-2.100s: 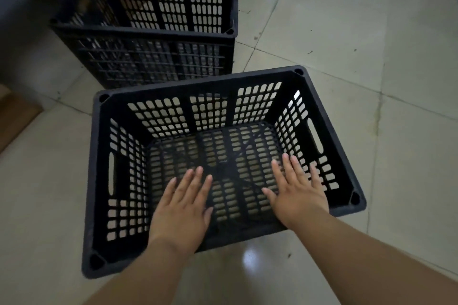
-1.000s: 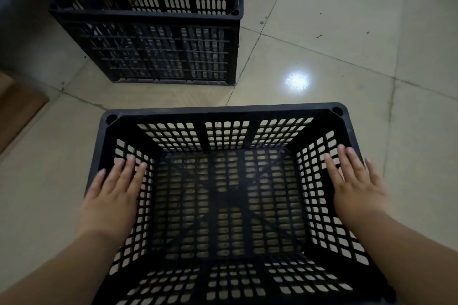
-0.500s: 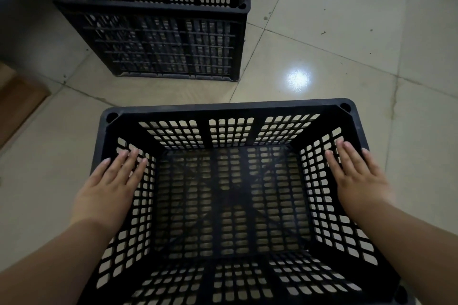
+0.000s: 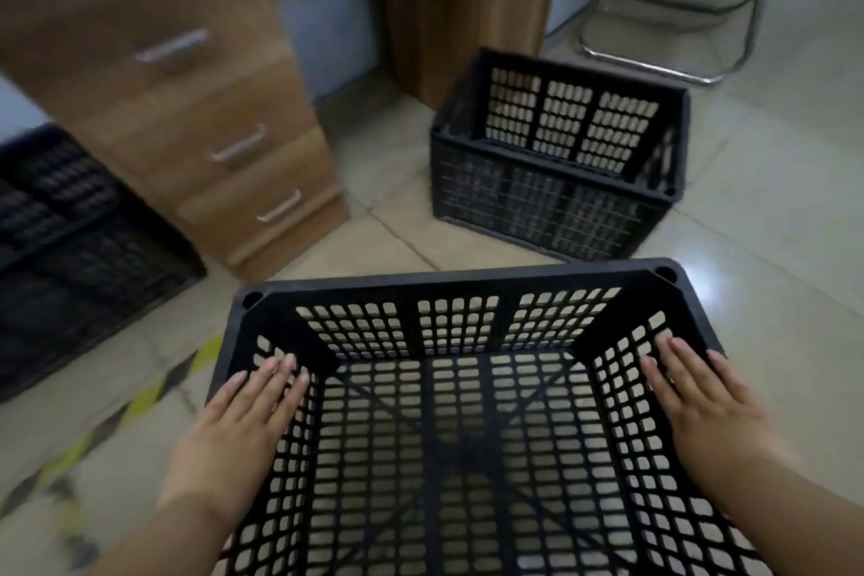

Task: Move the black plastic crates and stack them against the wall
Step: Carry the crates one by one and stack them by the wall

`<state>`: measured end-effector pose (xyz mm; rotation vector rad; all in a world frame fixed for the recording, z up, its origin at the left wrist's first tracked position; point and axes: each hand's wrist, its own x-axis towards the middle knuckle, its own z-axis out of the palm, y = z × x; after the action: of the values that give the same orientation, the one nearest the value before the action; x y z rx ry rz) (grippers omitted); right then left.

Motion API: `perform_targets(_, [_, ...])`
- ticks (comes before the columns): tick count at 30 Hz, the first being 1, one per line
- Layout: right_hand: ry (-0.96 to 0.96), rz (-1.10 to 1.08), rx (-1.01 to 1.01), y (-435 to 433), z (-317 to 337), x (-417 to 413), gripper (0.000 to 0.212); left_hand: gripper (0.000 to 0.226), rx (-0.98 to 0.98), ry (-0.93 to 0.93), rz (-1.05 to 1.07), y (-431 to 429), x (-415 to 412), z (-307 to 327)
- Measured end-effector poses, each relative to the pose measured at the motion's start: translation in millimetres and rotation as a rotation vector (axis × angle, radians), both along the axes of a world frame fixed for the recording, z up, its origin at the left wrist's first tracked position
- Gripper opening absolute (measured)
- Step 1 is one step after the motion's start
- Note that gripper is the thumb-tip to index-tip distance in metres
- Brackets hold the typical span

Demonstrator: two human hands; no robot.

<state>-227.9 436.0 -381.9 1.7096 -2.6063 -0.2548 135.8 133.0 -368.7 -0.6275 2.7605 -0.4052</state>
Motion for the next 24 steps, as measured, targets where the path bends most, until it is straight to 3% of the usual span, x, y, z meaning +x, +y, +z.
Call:
perform_targets(3, [-0.050, 0.153, -0.125, -67, 28, 36, 0.088, 0.077, -0.091, 0.024, 0.100, -29, 77, 32])
perform_targets(9, [-0.092, 0.463, -0.185, -213, 86, 151, 0.057, 0.074, 0.159, 0.164, 0.336, -78, 245, 90])
perform_targets(11, [-0.078, 0.512, -0.147, -265, 106, 197, 0.059, 0.061, -0.047, 0.190, 0.341, -96, 296, 117])
perform_targets(14, [-0.088, 0.594, -0.166, -335, 135, 269, 0.068, 0.071, -0.133, 0.111, 0.443, -120, 373, 165])
perform_targets(15, [-0.104, 0.627, -0.182, -357, 146, 293, 0.070, 0.074, -0.055, 0.049, 0.530, -128, 403, 174])
perform_targets(19, [-0.139, 0.773, -0.297, -449, 170, 370, 0.056, 0.075, -0.083, 0.043, 0.644, -167, 487, 225])
perform_targets(20, [-0.129, 0.776, -0.269, -473, 176, 390, 0.058, 0.068, -0.189, 0.041, 0.657, -177, 504, 238])
perform_targets(22, [-0.014, 0.751, -0.105, -517, 196, 432, 0.067, 0.060, -0.123, -0.226, 0.711, -193, 524, 265])
perform_targets(24, [0.166, 0.789, -0.046, -556, 218, 472, 0.084, 0.071, -0.039, -0.186, 0.842, -212, 560, 274])
